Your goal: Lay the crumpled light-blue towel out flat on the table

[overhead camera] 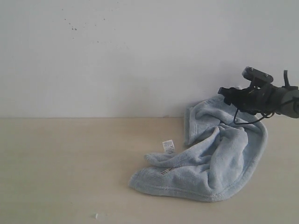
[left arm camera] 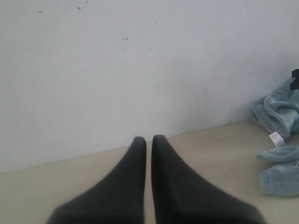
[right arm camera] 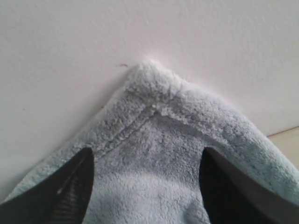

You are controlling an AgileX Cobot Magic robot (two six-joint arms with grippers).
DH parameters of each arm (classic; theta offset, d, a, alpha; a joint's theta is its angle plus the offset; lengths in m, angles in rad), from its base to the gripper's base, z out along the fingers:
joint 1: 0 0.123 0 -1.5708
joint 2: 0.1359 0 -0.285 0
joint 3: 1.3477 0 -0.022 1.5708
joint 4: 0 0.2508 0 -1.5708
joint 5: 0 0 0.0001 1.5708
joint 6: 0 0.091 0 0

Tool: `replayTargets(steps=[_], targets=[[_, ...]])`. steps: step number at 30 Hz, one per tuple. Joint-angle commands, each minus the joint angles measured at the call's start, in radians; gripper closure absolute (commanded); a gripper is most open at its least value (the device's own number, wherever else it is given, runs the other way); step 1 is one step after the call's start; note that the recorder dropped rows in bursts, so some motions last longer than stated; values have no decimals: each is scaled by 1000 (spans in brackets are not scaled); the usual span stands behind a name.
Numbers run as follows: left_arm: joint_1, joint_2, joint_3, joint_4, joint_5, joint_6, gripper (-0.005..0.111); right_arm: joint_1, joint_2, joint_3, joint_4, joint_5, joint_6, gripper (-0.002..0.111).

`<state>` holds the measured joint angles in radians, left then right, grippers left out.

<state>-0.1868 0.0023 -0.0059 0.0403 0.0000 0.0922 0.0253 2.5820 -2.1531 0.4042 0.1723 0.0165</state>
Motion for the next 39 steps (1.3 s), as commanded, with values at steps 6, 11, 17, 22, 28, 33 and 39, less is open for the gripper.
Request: replayTargets(steps=[6,11,17,22,28,33,39], targets=[[3,-2,6,-11,0,-8,103,-1,2,-15,1,-28,0,46],[3,-2,6,-11,0,-8,103,-1,2,-15,1,-28,-27,92],[3,-2,6,-11,0,-8,103,-5,-19,-15,-3,144,-97,108],[3,-2,6,-11,0,-8,103,-5,-64,-11,-3,308,-222,108],[3,-2,6,-11,0,-8,103,-5,-167,-11,-7,418,-283,108],[3,-2,6,-11,0,-8,103,-5,-227,-11,-74,657,-294,108],[3,-2,6,-11,0,-8,103,-5,-324,133,-4,848,-424,108]])
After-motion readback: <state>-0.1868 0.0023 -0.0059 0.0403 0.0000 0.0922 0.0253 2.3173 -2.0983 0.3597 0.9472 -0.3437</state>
